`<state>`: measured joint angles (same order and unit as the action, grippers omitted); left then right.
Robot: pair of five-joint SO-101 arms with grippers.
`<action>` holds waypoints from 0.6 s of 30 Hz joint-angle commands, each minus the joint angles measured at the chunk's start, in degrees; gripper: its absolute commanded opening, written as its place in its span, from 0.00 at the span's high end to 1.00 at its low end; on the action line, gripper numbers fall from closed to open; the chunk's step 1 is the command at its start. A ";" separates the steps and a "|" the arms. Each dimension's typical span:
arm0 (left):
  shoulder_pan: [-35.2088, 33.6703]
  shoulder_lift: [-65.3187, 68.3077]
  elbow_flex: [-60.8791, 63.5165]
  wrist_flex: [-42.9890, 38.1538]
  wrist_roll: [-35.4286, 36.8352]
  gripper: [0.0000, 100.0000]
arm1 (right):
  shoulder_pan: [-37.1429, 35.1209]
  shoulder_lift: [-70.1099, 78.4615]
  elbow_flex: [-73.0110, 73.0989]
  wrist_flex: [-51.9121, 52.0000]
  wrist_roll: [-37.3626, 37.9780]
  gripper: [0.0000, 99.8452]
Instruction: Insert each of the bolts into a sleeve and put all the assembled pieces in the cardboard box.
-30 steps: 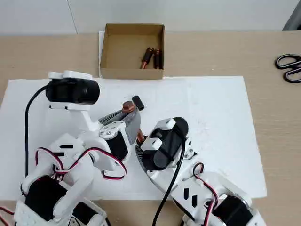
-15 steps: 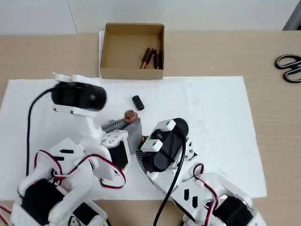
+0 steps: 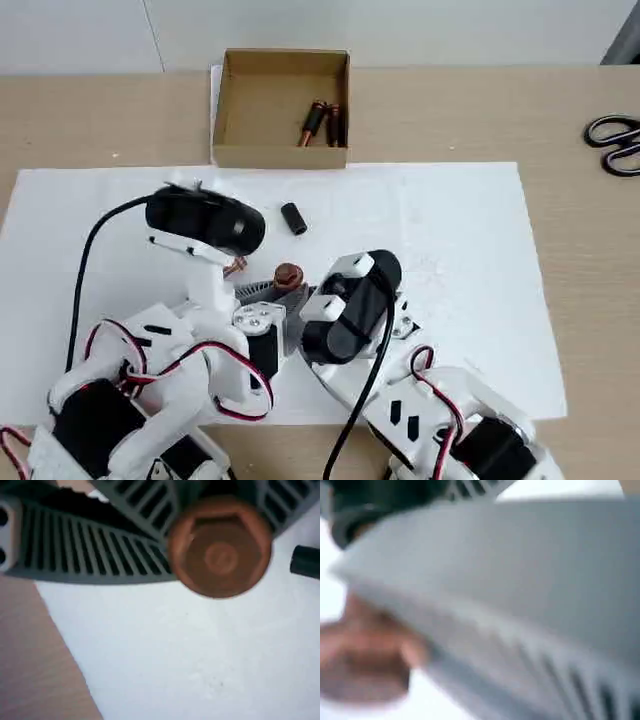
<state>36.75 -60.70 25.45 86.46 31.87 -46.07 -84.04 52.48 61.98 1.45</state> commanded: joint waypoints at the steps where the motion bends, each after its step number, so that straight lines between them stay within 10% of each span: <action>1: 0.09 -0.35 3.12 1.85 -1.85 0.99 | 1.36 -0.22 -2.29 -4.00 2.73 1.00; 18: 0.00 -0.35 3.74 -0.53 -1.85 0.97 | 1.36 -0.13 -2.29 -4.70 3.96 1.00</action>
<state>36.75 -61.23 27.47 85.76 30.81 -46.07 -83.87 52.75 60.84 4.88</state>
